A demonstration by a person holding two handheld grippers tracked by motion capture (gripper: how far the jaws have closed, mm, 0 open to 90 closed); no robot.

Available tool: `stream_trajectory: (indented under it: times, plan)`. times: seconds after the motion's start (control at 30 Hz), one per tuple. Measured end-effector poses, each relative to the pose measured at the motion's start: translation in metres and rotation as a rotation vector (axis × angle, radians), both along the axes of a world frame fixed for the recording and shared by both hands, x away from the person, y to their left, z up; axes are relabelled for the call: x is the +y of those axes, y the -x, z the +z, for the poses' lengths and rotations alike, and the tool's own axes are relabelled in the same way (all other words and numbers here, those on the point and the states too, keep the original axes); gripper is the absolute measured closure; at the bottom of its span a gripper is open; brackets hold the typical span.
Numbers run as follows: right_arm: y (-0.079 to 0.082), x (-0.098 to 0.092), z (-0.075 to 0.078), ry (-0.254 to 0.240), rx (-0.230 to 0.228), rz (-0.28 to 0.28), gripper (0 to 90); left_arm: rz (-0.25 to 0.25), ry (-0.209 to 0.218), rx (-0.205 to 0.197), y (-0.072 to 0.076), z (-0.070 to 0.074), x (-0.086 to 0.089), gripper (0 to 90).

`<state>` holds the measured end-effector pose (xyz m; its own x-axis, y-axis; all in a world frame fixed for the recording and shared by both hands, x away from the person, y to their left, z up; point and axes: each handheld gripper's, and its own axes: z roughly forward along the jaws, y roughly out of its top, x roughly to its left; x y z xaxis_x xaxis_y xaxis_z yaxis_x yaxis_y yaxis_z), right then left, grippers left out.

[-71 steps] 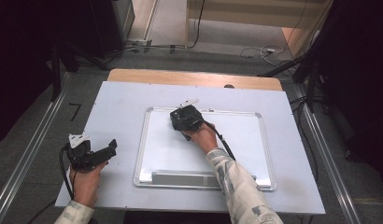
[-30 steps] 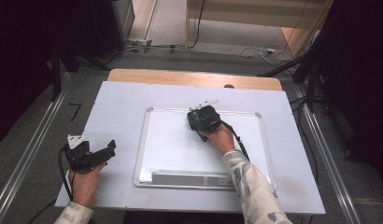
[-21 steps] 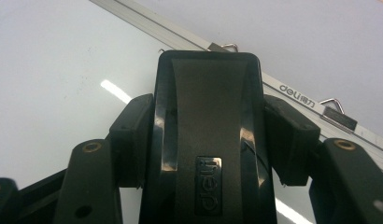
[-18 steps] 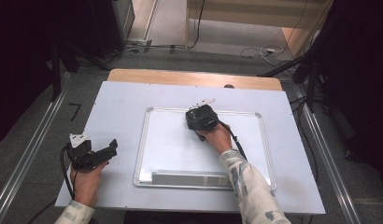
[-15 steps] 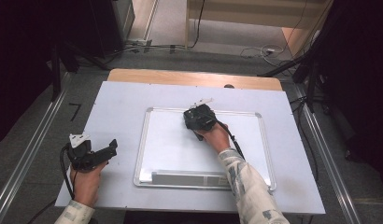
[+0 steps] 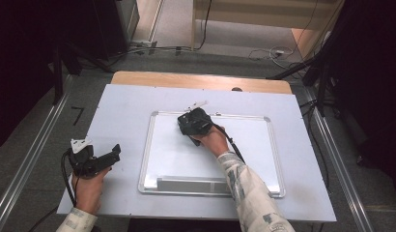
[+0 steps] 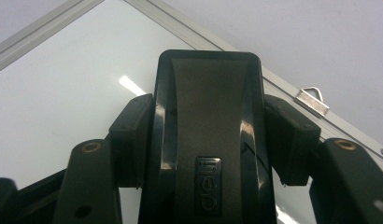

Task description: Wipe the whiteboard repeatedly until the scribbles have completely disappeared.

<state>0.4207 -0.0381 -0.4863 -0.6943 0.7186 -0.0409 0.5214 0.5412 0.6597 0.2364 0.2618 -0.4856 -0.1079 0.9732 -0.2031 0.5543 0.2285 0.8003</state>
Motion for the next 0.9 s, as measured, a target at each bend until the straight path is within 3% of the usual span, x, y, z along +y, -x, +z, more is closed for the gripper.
stream_trajectory:
  times: [0.43, 0.7, 0.9]
  plan:
    - [-0.005, -0.008, 0.002, 0.009, 0.034, -0.034, 37.8, 0.003, -0.002, 0.0, 0.001, 0.0, 0.001, 3.0]
    - [-0.007, -0.021, 0.001, -0.001, 0.021, -0.032, 37.8, 0.002, -0.005, 0.007, 0.001, -0.001, 0.001, 3.0]
    - [-0.004, -0.018, -0.001, -0.009, -0.013, -0.027, 38.4, 0.001, -0.004, 0.004, 0.0, -0.001, 0.0, 3.0]
